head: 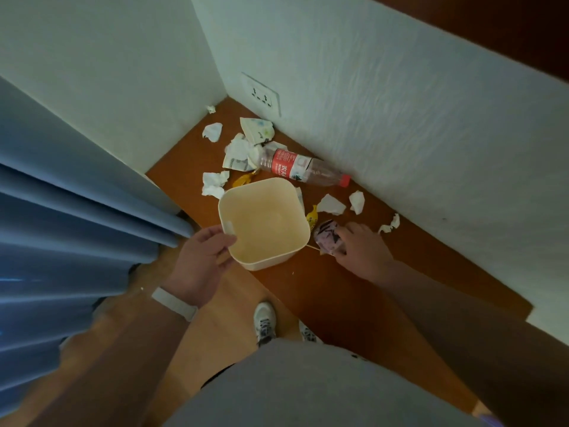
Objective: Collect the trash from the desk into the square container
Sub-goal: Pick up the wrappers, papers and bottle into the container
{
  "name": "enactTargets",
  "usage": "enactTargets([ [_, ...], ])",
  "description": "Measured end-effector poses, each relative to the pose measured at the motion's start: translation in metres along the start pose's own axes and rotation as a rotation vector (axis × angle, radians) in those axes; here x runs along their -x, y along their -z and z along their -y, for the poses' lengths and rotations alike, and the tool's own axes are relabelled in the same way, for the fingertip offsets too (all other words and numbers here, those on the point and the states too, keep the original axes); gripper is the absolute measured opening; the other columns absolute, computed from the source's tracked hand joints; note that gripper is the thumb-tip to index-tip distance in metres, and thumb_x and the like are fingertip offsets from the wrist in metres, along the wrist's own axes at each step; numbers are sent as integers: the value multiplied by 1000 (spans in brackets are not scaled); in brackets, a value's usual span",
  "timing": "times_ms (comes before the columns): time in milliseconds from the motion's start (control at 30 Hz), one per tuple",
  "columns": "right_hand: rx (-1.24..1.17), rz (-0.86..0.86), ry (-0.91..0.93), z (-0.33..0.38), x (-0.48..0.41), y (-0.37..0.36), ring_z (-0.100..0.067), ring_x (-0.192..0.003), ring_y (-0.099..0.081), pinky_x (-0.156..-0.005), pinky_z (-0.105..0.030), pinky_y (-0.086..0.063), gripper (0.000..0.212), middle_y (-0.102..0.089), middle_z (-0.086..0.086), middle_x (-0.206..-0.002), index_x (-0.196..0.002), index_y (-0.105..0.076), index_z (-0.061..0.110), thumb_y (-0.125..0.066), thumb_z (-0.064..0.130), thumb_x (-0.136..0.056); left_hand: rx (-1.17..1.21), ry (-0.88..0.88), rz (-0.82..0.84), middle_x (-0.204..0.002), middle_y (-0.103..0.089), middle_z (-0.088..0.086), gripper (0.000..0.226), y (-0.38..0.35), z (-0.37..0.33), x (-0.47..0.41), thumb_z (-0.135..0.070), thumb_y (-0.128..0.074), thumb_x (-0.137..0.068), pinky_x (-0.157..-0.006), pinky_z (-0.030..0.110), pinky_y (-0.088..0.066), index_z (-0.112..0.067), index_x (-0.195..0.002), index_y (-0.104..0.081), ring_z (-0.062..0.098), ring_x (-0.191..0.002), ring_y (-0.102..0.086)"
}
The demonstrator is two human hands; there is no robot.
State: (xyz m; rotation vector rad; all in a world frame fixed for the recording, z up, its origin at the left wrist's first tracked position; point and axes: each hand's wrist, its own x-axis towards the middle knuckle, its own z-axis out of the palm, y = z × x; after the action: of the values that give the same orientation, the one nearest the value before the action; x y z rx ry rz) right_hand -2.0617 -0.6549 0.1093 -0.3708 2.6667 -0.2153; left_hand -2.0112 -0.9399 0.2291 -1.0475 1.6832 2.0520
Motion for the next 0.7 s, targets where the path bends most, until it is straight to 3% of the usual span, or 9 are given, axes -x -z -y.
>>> enactTargets([
  [67, 20, 2, 12, 1, -2, -1, -23, -117, -49, -93, -41, -46, 47, -52, -5, -128, -135, -47, 22, -54, 37, -91, -1, -3, 5, -83, -72, 4, 38, 1, 0, -1, -3, -59, -90, -89, 43, -54, 7, -127, -55, 17, -74, -67],
  [167, 44, -30, 32, 2, -3, 2, -22, -112, -51, -93, -41, -44, 41, -56, -4, -122, -131, -53, 21, -51, 34, -92, -14, 1, -7, -96, -70, 11, 38, 3, -1, 0, -3, -60, -90, -101, 50, -50, 5, -127, -56, 17, -77, -67],
  [300, -11, -112, 25, 5, -3, 10, -21, -107, -54, -90, -40, -42, 37, -61, -4, -117, -127, -58, 18, -49, 29, -94, -28, 4, -27, -119, -69, 19, 36, 3, -3, 1, -4, -60, -90, -103, 51, -48, 2, -125, -59, 32, -109, -66],
  [400, -76, -164, 6, 7, 0, 22, -20, -100, -56, -85, -38, -45, 33, -63, -4, -113, -124, -60, 16, -49, 29, -95, -38, 3, -22, -123, -68, 19, 38, 4, -6, 0, -4, -60, -89, -102, 51, -49, 2, -126, -58, 33, -112, -65],
  [500, -236, -205, -50, 12, 11, 38, -15, -96, -57, -79, -31, -48, 30, -62, -2, -112, -123, -60, 17, -49, 29, -97, -41, -2, -18, -118, -68, 17, 34, 2, -10, 1, -3, -60, -90, -100, 49, -50, 1, -123, -58, 30, -107, -65],
  [600, -436, -276, -101, 20, 27, 63, -11, -101, -55, -84, -30, -45, 34, -57, 3, -113, -128, -57, 19, -51, 34, -97, -34, -3, 12, -111, -69, 13, 21, -1, -13, 2, -2, -60, -90, -97, 45, -52, -5, -111, -62, 27, -102, -66],
  [700, -551, -391, -110, 33, 45, 90, -7, -96, -52, -81, -27, -42, 32, -53, 10, -107, -125, -58, 20, -55, 34, -95, -57, -7, 43, -114, -70, 11, 28, -2, -15, 3, -4, -61, -90, -101, 46, -50, -5, -118, -61, 26, -106, -67],
])
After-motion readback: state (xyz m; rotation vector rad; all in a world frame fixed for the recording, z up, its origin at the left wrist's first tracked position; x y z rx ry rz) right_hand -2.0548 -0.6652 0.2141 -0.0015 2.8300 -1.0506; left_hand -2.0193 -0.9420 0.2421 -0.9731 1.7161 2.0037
